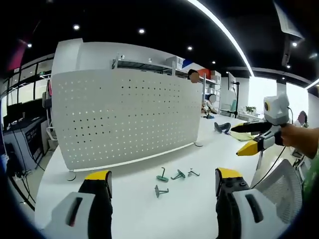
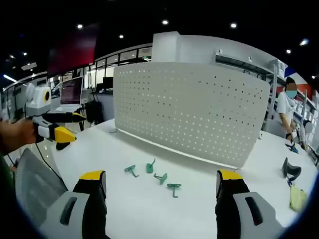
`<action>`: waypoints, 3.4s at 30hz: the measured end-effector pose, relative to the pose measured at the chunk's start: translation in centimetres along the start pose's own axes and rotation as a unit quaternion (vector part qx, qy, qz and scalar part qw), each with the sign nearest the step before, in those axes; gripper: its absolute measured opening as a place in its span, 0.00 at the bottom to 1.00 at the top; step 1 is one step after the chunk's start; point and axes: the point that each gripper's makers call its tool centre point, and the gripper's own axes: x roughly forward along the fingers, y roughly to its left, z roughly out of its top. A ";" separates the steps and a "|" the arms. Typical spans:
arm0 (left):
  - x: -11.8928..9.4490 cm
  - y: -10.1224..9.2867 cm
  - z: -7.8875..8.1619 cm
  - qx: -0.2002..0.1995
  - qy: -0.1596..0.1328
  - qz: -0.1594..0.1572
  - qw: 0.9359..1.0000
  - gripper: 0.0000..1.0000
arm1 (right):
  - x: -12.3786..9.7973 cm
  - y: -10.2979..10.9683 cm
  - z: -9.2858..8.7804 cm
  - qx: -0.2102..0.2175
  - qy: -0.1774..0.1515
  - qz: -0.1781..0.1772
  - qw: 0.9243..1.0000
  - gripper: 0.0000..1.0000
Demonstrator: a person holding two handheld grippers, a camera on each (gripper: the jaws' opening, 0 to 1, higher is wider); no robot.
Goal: Insert the hook assembly into the mounting plate slot until the hook locks in place.
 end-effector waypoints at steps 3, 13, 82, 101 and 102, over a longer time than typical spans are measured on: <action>-0.3 0.5 0.1 0.007 0.001 0.004 1.000 0.87 | 0.1 0.4 0.0 0.003 -0.005 0.003 1.000 0.93; -0.6 0.9 0.6 0.003 -0.006 0.015 1.000 0.87 | 0.6 -0.2 0.0 0.012 -0.014 -0.004 1.000 0.92; -1.6 0.1 1.6 0.009 -0.021 -0.004 1.000 0.86 | 0.3 1.6 -2.1 0.037 -0.048 -0.026 0.998 0.91; -2.3 1.5 1.7 0.003 -0.030 0.007 1.000 0.86 | 2.5 1.2 0.7 0.008 -0.046 -0.006 0.999 0.88; -2.4 1.7 1.7 0.003 -0.030 0.009 1.000 0.87 | 2.6 1.2 0.8 0.007 -0.046 -0.006 0.999 0.88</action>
